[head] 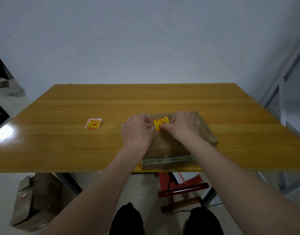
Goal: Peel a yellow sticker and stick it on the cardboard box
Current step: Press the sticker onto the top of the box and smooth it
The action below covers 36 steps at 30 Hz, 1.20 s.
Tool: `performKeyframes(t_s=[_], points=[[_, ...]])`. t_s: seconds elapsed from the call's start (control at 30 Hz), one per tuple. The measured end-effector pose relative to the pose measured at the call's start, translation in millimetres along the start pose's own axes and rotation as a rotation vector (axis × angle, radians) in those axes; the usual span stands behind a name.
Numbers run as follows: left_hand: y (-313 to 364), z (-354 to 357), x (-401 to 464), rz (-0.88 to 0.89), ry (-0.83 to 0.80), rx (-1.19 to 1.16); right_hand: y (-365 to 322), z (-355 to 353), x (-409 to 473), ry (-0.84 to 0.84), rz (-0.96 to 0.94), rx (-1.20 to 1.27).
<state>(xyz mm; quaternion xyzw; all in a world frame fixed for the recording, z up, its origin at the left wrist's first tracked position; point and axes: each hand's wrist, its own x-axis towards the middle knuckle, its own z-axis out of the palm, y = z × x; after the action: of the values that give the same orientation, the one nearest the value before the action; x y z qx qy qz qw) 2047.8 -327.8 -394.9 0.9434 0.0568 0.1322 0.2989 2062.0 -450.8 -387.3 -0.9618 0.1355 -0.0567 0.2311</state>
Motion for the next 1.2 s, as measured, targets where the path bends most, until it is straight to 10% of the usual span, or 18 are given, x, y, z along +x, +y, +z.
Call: performKeyframes(t_s=[0.4,0.6,1.2], points=[[-3.7,-1.4,-23.2,0.294,-0.064,0.057,25.5,-20.0,-24.9,0.253,-0.238,0.053],[-5.5,12.8,-34.7,0.427,-0.241,0.197,32.7,1.2,-53.3,-0.071,-0.569,-0.004],[-8.8,13.8,-31.2,0.458,-0.318,0.487,10.9,3.1,-32.4,-0.108,-0.464,-0.269]])
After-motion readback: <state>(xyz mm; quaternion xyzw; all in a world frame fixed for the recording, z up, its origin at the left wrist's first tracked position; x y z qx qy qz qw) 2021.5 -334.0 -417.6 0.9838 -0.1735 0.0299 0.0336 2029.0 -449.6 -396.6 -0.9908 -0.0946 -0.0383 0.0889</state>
